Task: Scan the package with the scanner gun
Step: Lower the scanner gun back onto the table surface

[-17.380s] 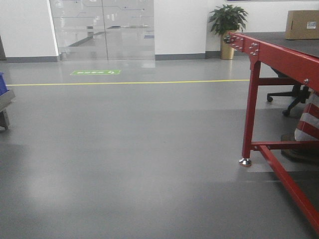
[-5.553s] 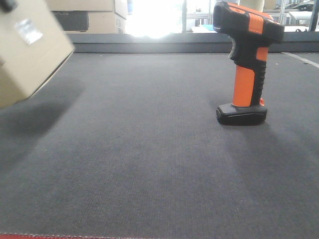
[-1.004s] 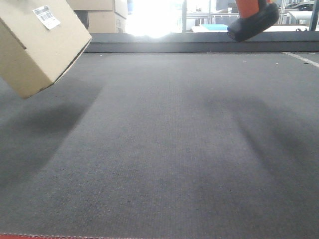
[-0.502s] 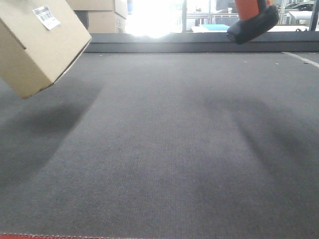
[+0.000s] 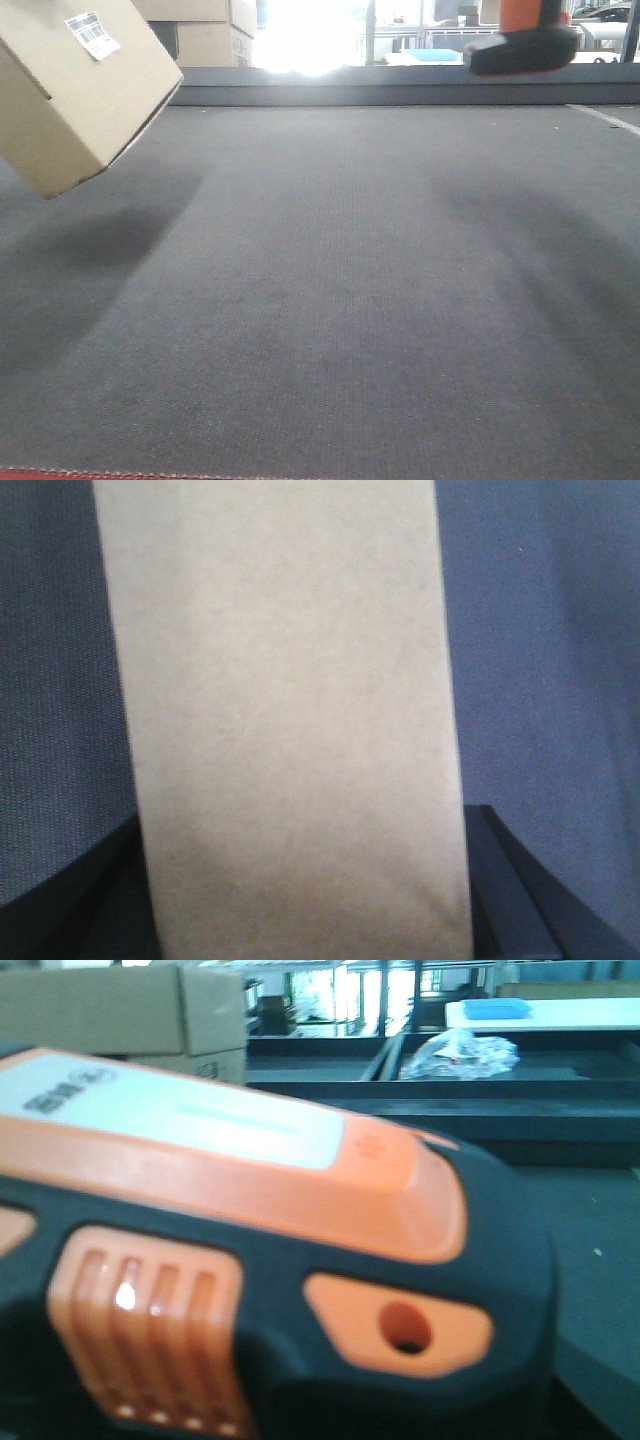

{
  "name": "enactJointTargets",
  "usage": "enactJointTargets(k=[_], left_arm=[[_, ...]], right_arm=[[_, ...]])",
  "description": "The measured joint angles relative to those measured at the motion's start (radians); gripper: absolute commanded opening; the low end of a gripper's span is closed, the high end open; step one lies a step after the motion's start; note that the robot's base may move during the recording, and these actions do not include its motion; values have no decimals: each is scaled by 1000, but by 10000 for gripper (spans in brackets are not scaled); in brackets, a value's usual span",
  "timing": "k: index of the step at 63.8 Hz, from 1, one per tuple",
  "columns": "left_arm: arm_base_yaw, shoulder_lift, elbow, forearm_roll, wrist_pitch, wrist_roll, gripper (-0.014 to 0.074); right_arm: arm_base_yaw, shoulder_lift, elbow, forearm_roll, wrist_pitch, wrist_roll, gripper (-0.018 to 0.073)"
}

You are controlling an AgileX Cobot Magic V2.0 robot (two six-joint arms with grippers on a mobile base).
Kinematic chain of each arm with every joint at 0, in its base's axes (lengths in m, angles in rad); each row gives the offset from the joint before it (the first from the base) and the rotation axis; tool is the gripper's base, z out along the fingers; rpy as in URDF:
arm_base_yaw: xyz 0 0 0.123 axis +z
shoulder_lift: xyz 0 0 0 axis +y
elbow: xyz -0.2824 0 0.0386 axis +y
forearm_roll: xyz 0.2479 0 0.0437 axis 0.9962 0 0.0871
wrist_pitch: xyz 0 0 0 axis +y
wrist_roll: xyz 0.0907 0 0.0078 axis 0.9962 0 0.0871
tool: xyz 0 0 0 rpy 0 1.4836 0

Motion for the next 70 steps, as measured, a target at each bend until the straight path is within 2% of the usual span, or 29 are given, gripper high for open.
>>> enactJointTargets(k=[11, 16, 23, 27, 53, 70], left_arm=[[0, 0, 0, 0, 0, 0, -111], [0, 0, 0, 0, 0, 0, -111], [0, 0, 0, 0, 0, 0, -111], [0, 0, 0, 0, 0, 0, -111], [0, 0, 0, 0, 0, 0, -111], [0, 0, 0, 0, 0, 0, -111]], right_arm=[[0, -8, 83, 1, -68, 93, -155], [0, -8, 137, -66, -86, 182, -155], [0, -8, 215, -237, -134, 346, -155], [0, -8, 247, -304, -165, 406, -155], [0, 108, 303, -465, -373, 535, -155], [0, 229, 303, -482, -491, 618, -155]])
